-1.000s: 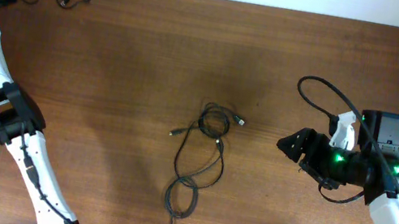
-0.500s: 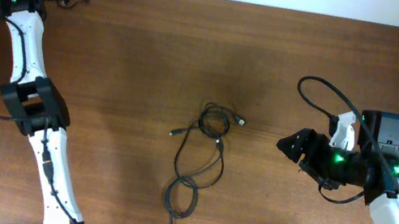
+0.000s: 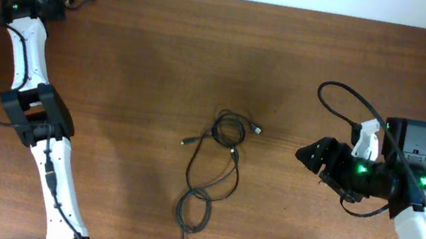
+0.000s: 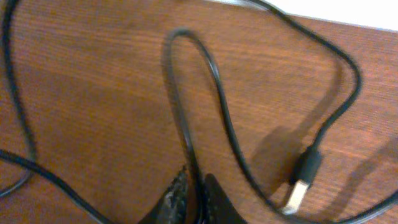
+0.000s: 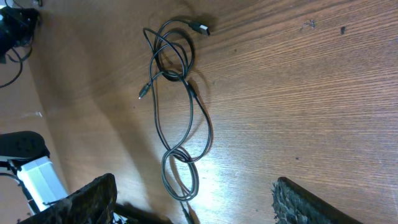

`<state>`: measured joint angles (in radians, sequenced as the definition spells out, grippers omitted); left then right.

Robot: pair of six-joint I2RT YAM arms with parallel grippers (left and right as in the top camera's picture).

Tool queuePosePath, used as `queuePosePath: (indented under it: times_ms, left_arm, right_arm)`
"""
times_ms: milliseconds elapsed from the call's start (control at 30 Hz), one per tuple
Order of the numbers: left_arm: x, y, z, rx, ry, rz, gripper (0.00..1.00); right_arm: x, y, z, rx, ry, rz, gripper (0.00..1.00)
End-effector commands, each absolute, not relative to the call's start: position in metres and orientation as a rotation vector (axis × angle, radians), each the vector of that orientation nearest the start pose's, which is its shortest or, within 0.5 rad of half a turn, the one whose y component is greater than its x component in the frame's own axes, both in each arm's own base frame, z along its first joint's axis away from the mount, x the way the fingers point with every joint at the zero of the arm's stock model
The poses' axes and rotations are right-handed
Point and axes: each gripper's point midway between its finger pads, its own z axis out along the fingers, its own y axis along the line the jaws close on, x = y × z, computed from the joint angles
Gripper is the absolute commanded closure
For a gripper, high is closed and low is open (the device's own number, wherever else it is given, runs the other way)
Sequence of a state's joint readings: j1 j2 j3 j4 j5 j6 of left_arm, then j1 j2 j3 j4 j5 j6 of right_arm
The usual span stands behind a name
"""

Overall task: Untangle cables
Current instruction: 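Lower the cable at back-left and release it from the left gripper, then move the left gripper back to the central cable pile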

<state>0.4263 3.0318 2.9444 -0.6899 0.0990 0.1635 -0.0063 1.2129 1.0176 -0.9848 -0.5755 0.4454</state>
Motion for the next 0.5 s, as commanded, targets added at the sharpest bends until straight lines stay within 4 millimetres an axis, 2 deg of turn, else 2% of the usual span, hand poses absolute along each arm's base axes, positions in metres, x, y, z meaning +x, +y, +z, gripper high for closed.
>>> queuePosePath:
  times_ms: [0,100,133,167,200,267,367,467]
  left_arm:
    - [0.624,0.321,0.049,-0.429,2.332,0.466,0.89]
    - [0.609,0.337,0.058,-0.513,2.335,0.589,0.85]
    - [0.607,0.338,0.057,-0.518,2.342,0.593,0.75]
    - [0.606,0.338,0.056,-0.519,2.347,0.591,0.43]
    - [0.606,0.338,0.057,-0.554,2.332,0.576,0.34]
    - [0.609,0.338,0.059,-0.621,2.292,0.548,0.01]
    - [0.61,0.339,0.068,-0.635,2.27,0.544,0.01]
    - [0.613,0.34,0.099,-0.743,2.167,0.493,0.01]
  right_arm:
    - [0.262,0.093,0.17,0.422,2.724,0.901,0.19]
    - [0.261,0.093,0.169,0.415,2.728,0.899,0.19]
    - [0.261,0.093,0.169,0.415,2.728,0.899,0.19]
    - [0.261,0.093,0.169,0.415,2.729,0.9,0.19]
    - [0.261,0.093,0.169,0.417,2.73,0.9,0.19]
    - [0.259,0.093,0.169,0.422,2.739,0.901,0.19]
    - [0.255,0.093,0.167,0.432,2.754,0.901,0.19]
    - [0.252,0.093,0.166,0.44,2.767,0.902,0.19]
